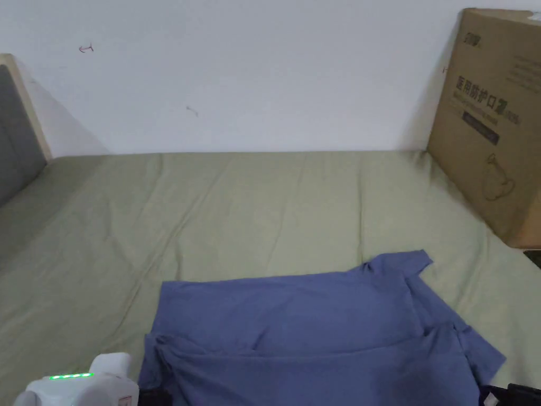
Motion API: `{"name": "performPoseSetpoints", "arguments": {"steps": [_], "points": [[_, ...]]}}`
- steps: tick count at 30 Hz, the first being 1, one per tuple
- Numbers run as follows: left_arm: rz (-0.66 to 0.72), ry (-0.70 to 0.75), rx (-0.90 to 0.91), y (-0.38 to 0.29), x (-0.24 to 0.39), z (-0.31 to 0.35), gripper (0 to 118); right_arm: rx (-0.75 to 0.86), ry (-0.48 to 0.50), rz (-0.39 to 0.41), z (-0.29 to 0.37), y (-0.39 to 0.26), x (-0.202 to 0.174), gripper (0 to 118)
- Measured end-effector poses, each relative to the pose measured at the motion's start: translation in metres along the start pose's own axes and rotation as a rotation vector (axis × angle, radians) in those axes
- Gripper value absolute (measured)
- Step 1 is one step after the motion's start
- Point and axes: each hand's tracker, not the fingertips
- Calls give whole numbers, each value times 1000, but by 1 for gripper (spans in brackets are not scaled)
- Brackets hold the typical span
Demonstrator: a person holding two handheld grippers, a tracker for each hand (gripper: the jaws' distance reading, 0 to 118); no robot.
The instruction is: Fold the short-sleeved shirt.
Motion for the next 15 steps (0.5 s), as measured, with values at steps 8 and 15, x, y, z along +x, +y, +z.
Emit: {"name": "performPoseSetpoints", "arguments": {"steps": [8, 15], "points": [[30, 16, -34, -20, 7, -11, 106, -3, -87, -50, -6, 10, 28, 0], [104, -113, 77, -11, 4, 29, 8, -51, -191, -42, -37, 26, 62, 71]]}}
